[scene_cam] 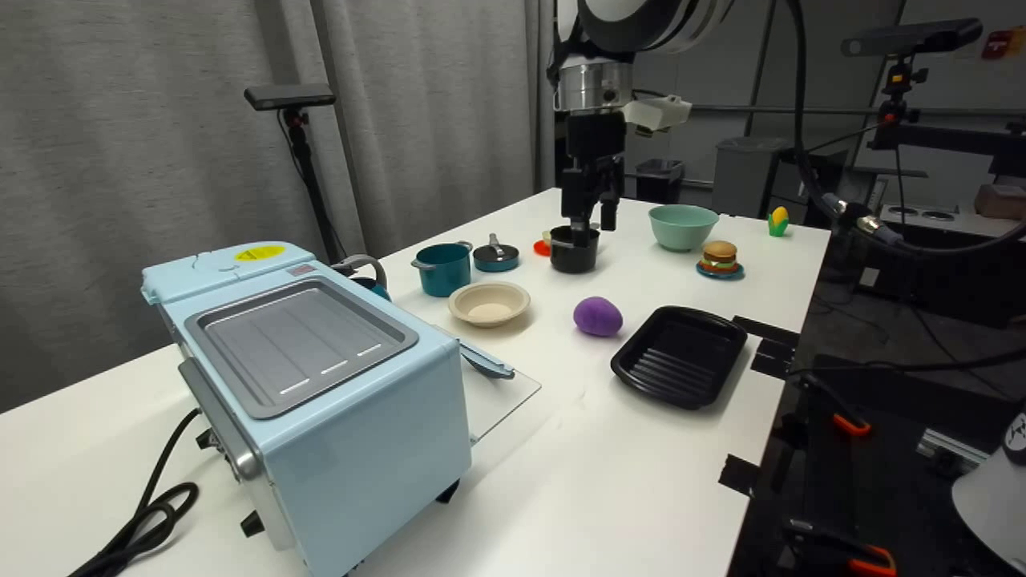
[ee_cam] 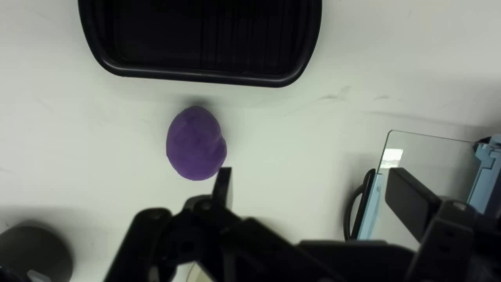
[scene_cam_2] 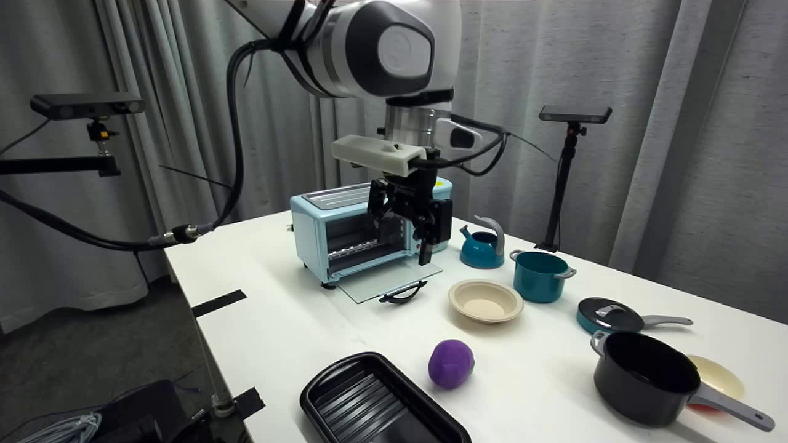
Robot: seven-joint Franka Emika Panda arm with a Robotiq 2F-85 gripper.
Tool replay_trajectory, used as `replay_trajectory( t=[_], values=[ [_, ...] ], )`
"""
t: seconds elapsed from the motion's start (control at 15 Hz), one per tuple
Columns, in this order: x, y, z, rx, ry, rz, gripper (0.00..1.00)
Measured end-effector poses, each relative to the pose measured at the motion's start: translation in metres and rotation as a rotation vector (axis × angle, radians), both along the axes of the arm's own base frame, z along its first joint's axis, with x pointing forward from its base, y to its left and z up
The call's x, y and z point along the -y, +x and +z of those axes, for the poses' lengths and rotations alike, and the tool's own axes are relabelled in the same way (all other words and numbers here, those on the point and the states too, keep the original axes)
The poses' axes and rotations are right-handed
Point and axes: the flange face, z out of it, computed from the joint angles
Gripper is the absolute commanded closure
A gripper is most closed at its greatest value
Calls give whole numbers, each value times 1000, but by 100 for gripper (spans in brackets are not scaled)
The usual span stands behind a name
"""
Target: Close the toaster oven door
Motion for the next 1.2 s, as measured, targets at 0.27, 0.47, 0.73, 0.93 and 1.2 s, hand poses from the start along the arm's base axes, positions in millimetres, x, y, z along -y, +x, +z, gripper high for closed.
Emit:
replay_trajectory(
  t=[0.27, 0.47, 0.73, 0.93, 1.2],
  values=[
    [1, 16, -13, -2, 1, -3, 0],
    [1, 18, -11, 3, 1, -4, 0],
    [-3, 18, -15, -5, 2, 4, 0],
    [-17, 24, -28, 3, 3, 26, 0],
    [-33, 39, -60, 35, 4, 45, 0]
  ],
)
